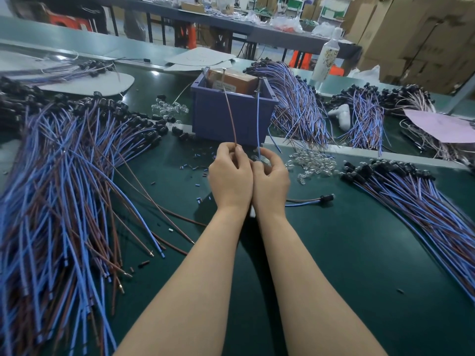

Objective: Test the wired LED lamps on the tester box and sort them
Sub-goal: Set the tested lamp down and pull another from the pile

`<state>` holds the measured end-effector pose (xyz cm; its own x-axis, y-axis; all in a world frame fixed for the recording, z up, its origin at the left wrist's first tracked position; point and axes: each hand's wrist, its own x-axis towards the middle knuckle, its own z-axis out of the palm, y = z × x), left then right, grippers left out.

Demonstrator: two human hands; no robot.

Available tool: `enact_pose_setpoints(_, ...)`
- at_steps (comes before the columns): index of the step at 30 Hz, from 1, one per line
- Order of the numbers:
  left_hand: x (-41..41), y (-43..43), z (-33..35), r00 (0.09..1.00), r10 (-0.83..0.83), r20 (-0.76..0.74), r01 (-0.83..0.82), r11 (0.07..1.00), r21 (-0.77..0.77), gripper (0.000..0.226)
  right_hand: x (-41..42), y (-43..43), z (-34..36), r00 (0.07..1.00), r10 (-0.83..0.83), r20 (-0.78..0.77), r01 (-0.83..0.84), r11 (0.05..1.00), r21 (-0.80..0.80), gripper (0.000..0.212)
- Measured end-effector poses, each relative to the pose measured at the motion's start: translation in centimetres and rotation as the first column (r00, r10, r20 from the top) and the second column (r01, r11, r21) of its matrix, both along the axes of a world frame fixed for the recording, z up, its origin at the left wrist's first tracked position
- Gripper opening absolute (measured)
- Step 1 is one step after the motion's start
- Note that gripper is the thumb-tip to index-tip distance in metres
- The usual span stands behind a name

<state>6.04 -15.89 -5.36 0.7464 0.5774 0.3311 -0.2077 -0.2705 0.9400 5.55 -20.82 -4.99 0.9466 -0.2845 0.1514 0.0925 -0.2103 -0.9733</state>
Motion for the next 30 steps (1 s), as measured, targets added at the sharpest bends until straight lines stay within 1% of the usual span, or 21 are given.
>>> enact_pose_setpoints(5,0.03,0.08,-0.02,1.000,0.000,0.006,0.000,1.000,0.002,0.007,-0.10,0.13,0.16,1.000,-0.005,-0.004,0.005,1.000,0.004,0.031)
enact_pose_setpoints(17,0.22,0.30,0.05,0.998,-0.047,-0.042,0.047,0.999,-0.007,0.009,-0.15,0.17,0.13,1.000,0.005,-0.011,-0.005,1.000,-0.028,0.032)
enact_pose_setpoints(22,0.21,0.23,0.09,0.998,-0.040,-0.047,0.040,0.999,-0.007,0.008,-0.14,0.13,0.15,1.000,0.001,-0.013,-0.001,0.999,-0.033,0.031)
enact_pose_setpoints(30,0.01,0.02,0.05,1.000,-0.018,-0.009,0.018,1.000,0.015,0.008,-0.30,0.12,0.24,1.000,0.001,-0.023,-0.001,1.000,-0.005,0.031)
